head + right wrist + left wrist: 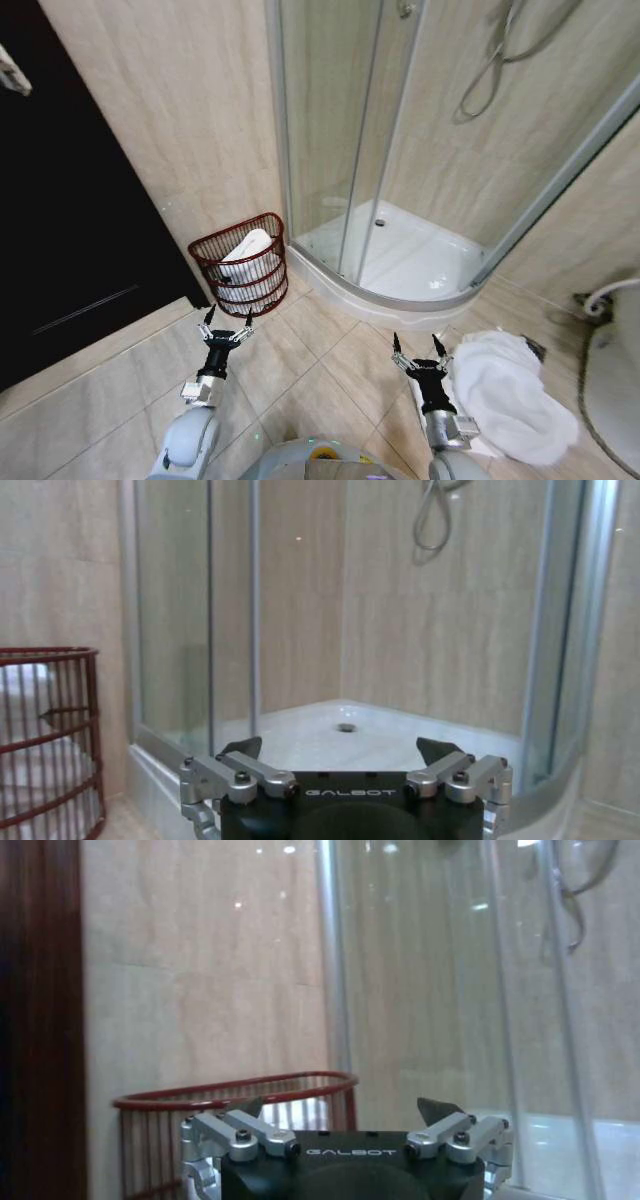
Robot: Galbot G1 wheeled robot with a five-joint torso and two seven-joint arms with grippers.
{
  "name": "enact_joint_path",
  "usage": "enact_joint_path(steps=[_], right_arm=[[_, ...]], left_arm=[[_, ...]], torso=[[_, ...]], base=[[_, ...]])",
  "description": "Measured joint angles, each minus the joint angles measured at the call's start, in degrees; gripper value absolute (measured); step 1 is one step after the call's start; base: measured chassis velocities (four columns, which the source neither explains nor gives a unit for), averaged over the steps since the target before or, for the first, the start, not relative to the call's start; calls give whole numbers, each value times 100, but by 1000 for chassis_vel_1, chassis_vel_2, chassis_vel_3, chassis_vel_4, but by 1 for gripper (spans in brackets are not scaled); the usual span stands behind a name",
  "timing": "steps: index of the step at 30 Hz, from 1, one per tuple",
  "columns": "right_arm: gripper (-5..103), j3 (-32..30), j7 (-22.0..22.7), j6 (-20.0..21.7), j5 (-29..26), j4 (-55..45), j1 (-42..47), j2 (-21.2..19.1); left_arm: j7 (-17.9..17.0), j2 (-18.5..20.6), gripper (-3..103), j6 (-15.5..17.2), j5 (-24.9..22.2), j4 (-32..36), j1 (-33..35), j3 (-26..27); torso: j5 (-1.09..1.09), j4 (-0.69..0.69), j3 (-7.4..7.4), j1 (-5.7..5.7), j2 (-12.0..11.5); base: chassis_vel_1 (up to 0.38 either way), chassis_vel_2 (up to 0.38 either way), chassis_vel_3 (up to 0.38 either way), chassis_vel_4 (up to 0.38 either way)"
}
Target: Discard the used towel into the hamper.
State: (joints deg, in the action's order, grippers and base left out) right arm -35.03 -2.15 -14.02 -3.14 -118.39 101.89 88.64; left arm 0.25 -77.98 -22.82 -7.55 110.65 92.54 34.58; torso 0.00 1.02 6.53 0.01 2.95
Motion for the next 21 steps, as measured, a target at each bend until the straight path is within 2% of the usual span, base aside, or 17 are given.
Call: enact_joint_path(steps=[21], right_arm=[[100, 9, 43, -49, 3, -50, 62, 12]], left_arm=[[126, 12, 100, -56, 91, -22, -7, -64]], torso=[[0, 0, 29, 0, 34]], base=[[-69, -72, -76, -74]])
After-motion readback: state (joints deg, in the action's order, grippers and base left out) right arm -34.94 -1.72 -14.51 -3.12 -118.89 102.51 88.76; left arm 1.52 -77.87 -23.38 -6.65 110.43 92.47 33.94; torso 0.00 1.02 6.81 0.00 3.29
